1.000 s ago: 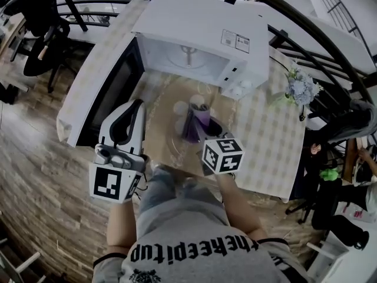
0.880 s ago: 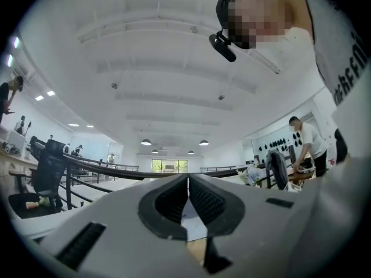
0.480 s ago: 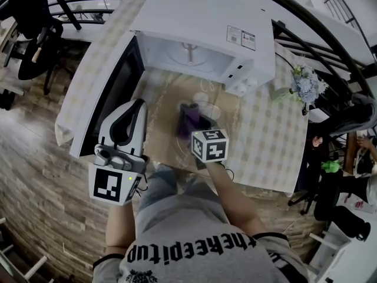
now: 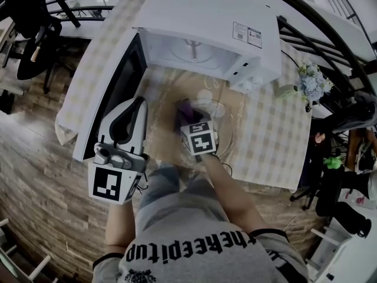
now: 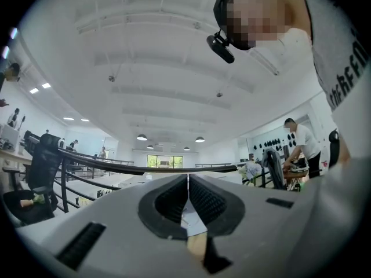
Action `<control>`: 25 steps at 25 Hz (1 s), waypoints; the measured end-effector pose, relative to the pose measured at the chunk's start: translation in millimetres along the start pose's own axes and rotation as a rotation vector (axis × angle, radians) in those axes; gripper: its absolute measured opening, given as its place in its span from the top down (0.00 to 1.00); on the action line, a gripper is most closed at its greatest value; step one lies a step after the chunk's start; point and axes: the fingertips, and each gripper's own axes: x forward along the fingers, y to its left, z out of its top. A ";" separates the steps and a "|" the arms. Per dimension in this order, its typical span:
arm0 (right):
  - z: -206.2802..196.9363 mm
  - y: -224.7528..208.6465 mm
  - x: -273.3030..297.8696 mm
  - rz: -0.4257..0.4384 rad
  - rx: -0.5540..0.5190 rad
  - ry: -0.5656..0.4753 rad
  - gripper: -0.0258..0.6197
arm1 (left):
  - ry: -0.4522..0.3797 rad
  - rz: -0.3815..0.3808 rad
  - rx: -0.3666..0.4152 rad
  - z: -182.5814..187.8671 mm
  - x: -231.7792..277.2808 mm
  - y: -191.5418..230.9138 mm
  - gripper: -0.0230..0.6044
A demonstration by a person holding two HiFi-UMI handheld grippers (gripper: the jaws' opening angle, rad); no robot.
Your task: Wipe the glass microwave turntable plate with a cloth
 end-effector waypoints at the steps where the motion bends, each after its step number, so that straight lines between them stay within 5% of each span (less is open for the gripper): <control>1: 0.4 0.3 0.0 0.001 -0.007 0.002 0.79 | 0.000 -0.001 0.000 -0.2 0.2 0.9 0.95; 25: -41.6 -126.6 -49.1 -0.224 0.114 0.029 0.79 | -0.011 -0.006 0.004 5.4 3.7 -10.1 0.95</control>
